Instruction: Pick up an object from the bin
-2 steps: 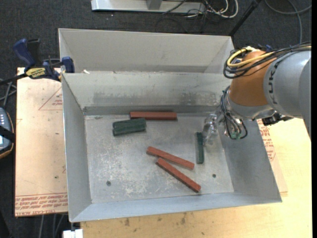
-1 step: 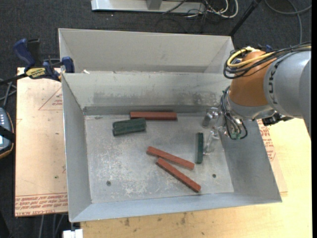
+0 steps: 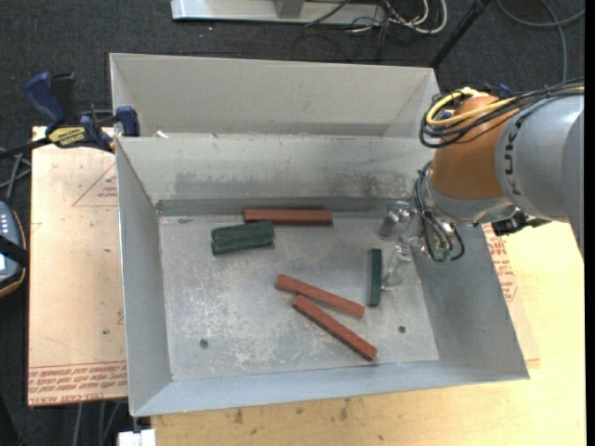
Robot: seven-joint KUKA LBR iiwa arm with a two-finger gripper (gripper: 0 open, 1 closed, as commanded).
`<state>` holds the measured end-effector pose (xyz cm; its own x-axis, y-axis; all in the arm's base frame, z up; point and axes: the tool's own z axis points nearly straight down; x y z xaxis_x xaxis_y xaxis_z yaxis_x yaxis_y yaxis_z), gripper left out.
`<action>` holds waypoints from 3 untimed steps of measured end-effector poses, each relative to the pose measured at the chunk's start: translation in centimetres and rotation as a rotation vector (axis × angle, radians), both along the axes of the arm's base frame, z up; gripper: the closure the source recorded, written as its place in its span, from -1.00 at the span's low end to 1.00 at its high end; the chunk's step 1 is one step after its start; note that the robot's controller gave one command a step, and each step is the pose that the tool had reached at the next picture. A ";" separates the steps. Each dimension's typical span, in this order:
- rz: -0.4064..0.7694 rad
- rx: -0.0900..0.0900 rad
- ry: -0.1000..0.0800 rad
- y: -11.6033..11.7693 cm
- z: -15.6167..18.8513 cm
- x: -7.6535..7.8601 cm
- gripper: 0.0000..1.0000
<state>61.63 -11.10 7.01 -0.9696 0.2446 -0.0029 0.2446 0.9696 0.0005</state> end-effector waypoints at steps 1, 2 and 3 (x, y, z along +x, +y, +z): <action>-0.072 0.001 0.002 1.9 0.0 -4.5 1.00; -0.072 0.001 0.002 1.9 0.0 -4.5 -1.00; -0.072 0.001 0.002 1.9 0.0 -4.5 -1.00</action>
Offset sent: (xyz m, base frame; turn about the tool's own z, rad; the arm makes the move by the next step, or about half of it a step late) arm 0.0000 0.0000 0.0000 0.0000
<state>57.13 -9.21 6.99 -0.9494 0.3139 -0.0006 0.3139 0.9494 0.0005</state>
